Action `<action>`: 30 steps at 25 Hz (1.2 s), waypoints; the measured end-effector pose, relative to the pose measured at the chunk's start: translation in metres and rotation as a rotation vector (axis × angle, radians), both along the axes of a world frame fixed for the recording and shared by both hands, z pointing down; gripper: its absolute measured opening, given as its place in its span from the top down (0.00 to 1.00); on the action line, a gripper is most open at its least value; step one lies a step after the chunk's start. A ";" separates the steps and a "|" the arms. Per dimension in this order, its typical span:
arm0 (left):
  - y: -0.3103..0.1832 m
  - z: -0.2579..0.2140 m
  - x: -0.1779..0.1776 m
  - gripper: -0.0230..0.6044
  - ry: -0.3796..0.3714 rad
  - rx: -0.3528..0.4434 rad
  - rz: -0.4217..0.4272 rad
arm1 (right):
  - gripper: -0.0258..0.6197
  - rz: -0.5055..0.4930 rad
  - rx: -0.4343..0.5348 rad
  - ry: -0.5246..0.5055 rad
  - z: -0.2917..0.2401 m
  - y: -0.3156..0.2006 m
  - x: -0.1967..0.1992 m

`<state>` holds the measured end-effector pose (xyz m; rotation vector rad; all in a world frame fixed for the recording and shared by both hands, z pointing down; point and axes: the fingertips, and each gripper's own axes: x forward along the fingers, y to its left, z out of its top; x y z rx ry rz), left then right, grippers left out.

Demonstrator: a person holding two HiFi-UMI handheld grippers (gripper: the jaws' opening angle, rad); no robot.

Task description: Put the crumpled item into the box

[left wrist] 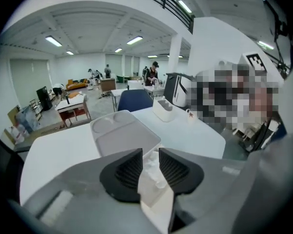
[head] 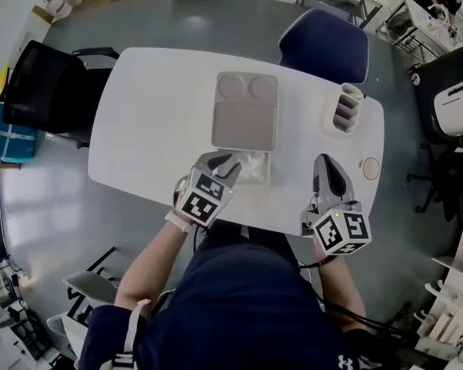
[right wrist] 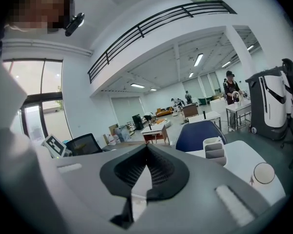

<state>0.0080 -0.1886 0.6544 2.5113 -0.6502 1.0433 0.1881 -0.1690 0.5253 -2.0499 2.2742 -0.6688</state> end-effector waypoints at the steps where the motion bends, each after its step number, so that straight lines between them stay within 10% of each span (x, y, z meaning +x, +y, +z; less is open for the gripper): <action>1: -0.002 -0.013 -0.005 0.78 0.023 0.015 -0.027 | 0.96 -0.017 0.009 0.008 -0.005 -0.003 -0.005; 22: -0.001 -0.262 -0.081 0.92 0.524 0.494 -0.443 | 0.96 -0.218 0.226 0.026 -0.112 -0.010 -0.068; 30: 0.004 -0.286 -0.084 0.96 0.590 0.532 -0.467 | 0.96 -0.225 0.231 0.028 -0.119 -0.005 -0.069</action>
